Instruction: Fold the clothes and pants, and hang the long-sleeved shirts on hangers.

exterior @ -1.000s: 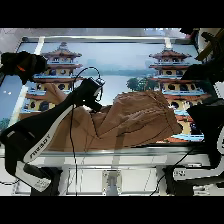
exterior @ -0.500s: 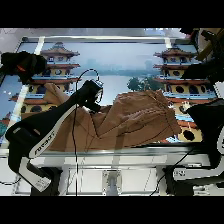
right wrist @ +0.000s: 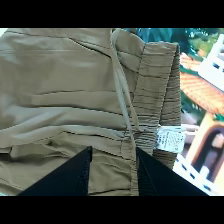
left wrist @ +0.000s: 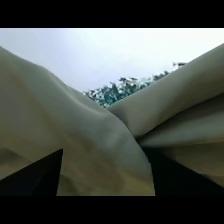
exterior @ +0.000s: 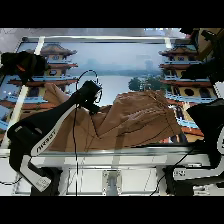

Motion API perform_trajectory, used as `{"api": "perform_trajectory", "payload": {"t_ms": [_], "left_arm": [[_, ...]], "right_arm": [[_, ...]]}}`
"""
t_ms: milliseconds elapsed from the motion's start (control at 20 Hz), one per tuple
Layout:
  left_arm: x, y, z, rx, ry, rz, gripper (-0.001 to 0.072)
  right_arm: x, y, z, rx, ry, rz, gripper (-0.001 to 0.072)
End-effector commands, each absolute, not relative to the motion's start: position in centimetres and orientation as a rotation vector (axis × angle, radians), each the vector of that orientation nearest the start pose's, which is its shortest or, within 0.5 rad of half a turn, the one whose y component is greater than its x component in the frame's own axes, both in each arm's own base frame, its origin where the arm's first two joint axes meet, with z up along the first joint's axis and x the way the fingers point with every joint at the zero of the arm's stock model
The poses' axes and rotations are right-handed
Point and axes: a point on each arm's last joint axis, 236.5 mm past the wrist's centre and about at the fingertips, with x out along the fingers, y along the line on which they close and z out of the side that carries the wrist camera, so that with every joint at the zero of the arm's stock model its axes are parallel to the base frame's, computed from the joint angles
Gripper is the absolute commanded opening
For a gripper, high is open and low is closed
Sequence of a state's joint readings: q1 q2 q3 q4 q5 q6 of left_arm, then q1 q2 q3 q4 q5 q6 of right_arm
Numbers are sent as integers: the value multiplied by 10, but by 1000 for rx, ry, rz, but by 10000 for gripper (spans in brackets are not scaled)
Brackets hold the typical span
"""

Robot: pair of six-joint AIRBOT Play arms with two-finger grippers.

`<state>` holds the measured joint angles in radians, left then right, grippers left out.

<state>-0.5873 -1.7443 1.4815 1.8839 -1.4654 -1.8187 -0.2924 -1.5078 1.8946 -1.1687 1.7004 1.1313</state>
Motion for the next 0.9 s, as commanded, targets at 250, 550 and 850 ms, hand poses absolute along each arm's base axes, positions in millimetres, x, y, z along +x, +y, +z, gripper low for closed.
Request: {"api": "perform_trajectory", "payload": {"t_ms": [250,550,850], "left_arm": [[368,-114,-57,565,1599,53,9],[383,-52,78,453,1274,224,9],[247,30,55,183,1280,477,9]], "right_arm": [[416,-32,153,14,1180,380,305],[406,-40,148,1,1233,360,304],[387,-52,125,71,1329,349,304]]}}
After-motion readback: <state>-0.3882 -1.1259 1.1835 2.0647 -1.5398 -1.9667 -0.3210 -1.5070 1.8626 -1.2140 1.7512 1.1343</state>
